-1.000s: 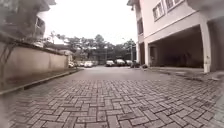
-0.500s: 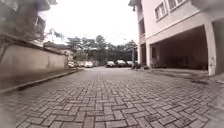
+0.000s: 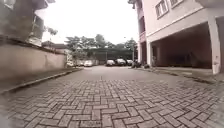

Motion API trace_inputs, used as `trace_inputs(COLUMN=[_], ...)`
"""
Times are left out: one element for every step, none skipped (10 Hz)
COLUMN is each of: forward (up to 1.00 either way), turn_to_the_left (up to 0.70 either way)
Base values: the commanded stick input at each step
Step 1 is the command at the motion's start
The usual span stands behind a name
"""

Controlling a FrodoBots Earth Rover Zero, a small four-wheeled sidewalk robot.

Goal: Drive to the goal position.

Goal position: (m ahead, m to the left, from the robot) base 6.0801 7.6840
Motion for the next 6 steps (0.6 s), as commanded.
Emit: trace_inputs(forward=[0.50,0.50,0.50,0.50,0.50,0.50], turn_to_the_left=[0.00,0.00,0.00,0.00,0.00,0.00])
